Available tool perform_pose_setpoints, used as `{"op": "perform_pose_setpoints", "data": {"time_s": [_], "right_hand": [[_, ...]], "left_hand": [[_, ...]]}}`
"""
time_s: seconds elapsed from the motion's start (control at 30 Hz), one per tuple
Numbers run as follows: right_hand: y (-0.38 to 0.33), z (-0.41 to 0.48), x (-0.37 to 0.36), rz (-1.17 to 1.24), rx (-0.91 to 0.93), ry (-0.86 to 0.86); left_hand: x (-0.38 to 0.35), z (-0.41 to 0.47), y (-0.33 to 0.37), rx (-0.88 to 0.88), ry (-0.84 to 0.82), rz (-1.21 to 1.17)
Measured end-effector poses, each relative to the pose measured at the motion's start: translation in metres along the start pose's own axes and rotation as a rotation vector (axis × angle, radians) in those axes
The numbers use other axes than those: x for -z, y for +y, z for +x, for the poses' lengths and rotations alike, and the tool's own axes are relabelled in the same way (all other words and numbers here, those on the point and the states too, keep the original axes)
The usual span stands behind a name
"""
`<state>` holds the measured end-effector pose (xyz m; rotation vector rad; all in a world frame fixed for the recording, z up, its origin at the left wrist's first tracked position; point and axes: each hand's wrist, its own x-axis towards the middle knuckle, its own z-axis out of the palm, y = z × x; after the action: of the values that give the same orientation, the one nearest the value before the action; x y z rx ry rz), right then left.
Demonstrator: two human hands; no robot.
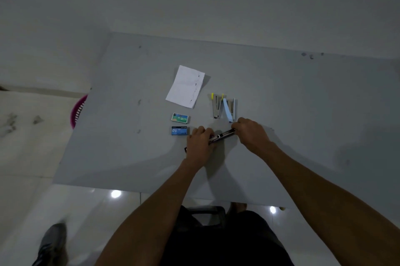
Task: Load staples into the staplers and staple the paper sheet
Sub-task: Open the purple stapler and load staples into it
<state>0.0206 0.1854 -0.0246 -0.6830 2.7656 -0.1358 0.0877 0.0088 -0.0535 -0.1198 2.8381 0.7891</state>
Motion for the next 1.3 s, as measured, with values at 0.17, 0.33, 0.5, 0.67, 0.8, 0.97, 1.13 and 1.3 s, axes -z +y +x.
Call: {"op": "perform_pose_setpoints", "data": {"time_s": [0.17,0.33,0.5,0.67,0.8,0.97,1.13,1.3], "right_hand": [[-0.004,-0.002,0.006,0.019,-0.042,-0.054],[-0.011,-0.007,0.017,0.059,-0.058,0.021],[-0.027,0.001,0.029,0.053,-0.054,0.088],[-0.042,0.009,0.031,0.093,-0.035,0.126],[-0.052,0.015,0.032,0.204,-0.045,0.163],[-0.061,0.027,0.039,0.567,-0.134,0.217],[-0.062,0.032,0.055,0.952,-0.277,0.150],[-0.053,0.032,0.072,1.216,-0.324,0.180]], "left_hand": [[0.019,-0.006,-0.017,-0.033,0.079,0.047],[0.058,-0.012,-0.047,0.041,0.191,0.081],[0.069,-0.008,-0.073,0.112,0.050,0.287],[0.065,-0.001,-0.072,0.129,-0.024,0.335],[0.063,0.000,-0.067,0.140,-0.031,0.264],[0.069,0.011,-0.048,0.074,0.066,-0.005],[0.090,0.027,-0.003,-0.014,0.146,-0.183],[0.104,0.041,0.026,-0.068,0.165,-0.243]]}}
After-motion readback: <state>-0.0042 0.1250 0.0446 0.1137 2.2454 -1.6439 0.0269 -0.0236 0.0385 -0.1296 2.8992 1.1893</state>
